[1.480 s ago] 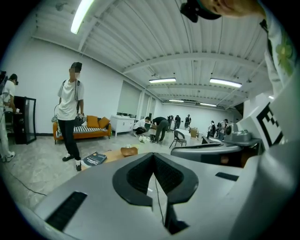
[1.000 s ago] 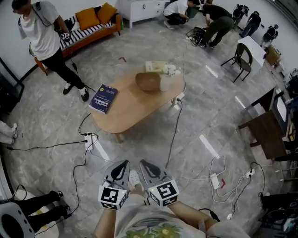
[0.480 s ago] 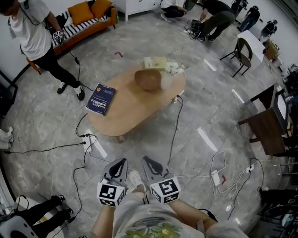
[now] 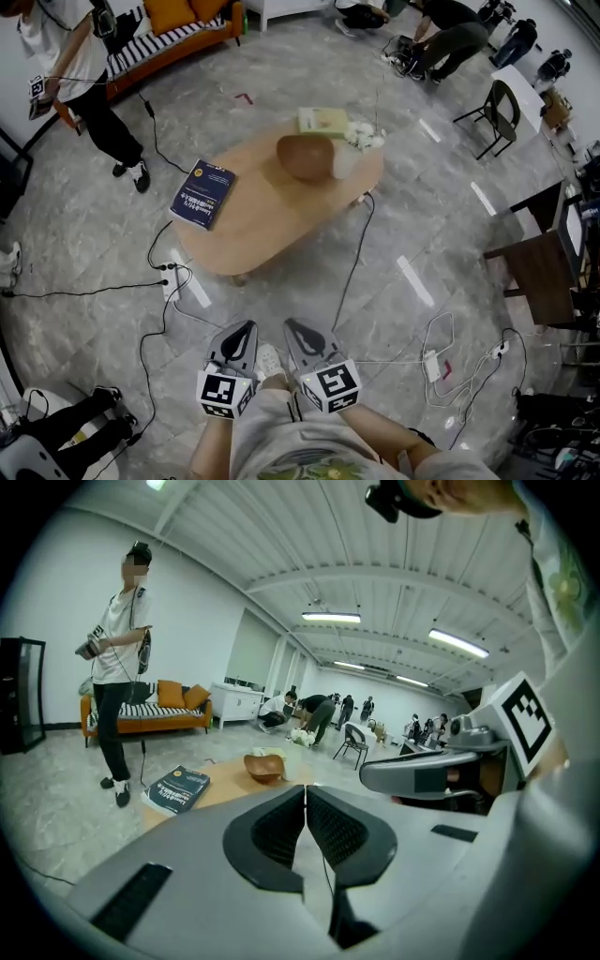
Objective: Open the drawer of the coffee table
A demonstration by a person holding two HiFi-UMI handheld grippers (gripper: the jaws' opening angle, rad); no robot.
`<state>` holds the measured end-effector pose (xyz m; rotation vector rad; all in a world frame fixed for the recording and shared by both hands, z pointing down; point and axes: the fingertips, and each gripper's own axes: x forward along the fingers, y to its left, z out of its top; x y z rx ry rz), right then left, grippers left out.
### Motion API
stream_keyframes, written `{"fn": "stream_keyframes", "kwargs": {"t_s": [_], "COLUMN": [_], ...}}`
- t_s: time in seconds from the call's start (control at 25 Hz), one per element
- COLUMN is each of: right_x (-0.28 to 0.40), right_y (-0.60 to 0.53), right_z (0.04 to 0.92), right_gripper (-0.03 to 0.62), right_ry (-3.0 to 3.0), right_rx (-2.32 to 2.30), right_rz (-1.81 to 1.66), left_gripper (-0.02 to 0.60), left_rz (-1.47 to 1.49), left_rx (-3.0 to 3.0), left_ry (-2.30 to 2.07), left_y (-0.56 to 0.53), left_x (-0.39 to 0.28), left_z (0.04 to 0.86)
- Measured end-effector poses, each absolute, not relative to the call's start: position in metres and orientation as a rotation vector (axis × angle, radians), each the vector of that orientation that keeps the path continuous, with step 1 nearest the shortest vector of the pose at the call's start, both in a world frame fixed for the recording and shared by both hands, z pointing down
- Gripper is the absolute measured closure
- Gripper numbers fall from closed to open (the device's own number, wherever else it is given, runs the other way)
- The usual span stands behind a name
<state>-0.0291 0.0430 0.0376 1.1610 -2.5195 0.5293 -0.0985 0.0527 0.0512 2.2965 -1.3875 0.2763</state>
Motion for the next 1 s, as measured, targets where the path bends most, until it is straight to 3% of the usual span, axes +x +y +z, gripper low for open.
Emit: {"fn": "stream_keyframes", "kwargs": {"t_s": [1.0], "right_x": [-0.055], "right_y": [0.000], "right_z": [0.223], "right_gripper": [0.572], "right_ry": [-2.584], "right_rx": [1.011], "right_rz": [0.505], "left_gripper": [0.572], "left_rz": [0.295], "left_rx": [2.262], "left_ry": [-1.489], "left_y": [0.015], "left_x": [-0.100], "left_z": [0.245]}}
